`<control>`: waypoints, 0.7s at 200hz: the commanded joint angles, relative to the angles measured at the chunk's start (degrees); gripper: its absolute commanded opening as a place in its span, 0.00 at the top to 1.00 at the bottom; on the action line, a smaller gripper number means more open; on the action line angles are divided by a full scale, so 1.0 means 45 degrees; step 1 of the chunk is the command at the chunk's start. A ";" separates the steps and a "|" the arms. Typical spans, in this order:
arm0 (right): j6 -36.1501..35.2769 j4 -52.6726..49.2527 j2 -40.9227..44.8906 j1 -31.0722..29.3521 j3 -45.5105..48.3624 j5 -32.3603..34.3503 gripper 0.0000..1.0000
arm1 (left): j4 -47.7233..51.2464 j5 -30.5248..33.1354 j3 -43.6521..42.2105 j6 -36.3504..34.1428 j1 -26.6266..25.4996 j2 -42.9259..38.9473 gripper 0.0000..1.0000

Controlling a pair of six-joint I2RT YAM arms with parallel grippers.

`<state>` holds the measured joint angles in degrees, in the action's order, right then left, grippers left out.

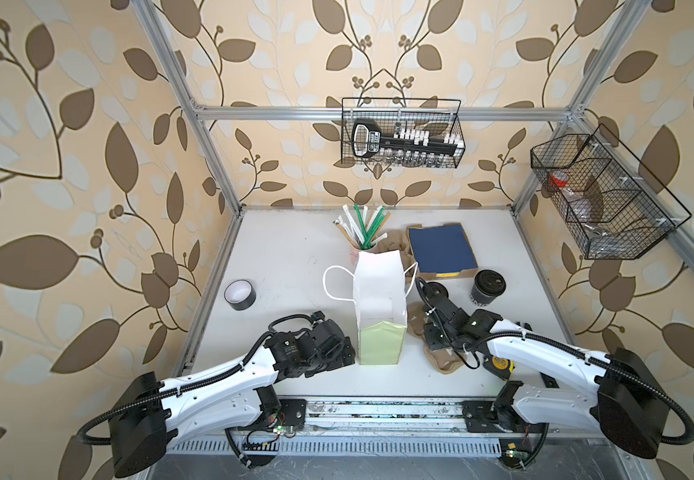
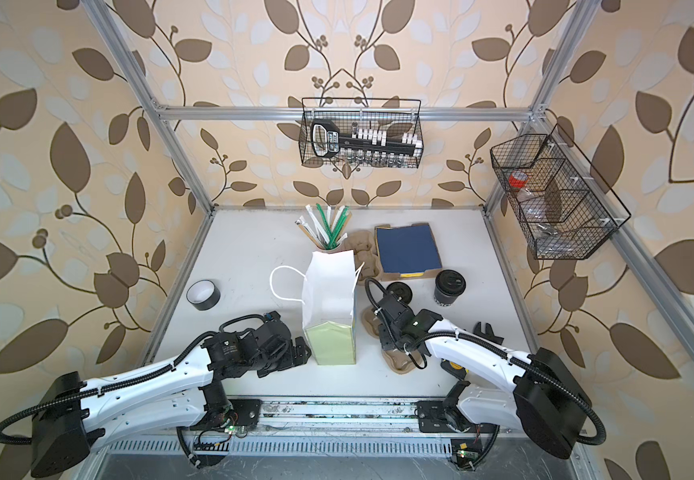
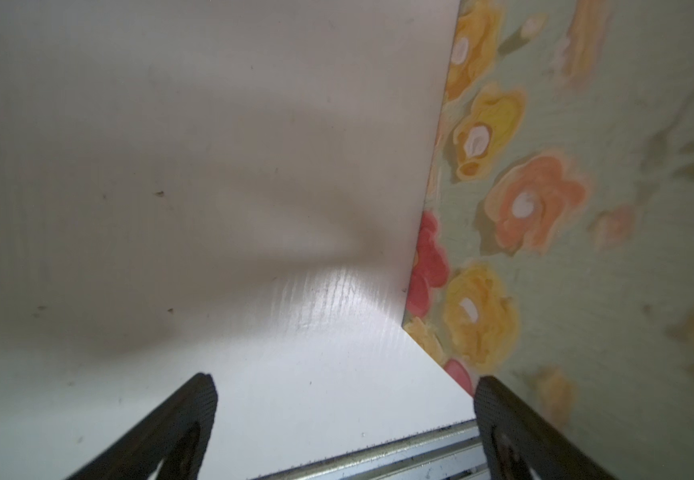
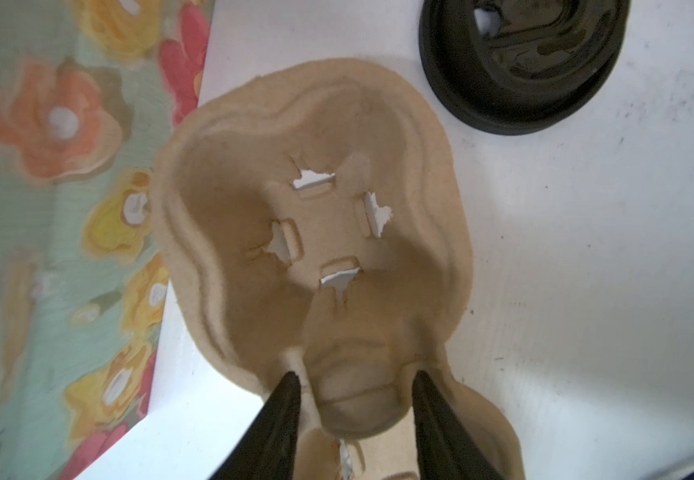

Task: Pack the takeout coffee

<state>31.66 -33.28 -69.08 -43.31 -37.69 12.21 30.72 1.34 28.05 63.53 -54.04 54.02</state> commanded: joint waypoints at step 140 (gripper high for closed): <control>-0.0062 0.0030 0.0384 0.0289 0.0339 0.0007 0.54 | -0.3080 -0.1234 0.0495 0.0085 -0.0061 0.2861 0.01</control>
<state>31.66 -33.19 -68.16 -42.19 -37.15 12.19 15.90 -3.60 28.29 65.01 -54.04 66.98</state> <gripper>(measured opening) 0.454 0.989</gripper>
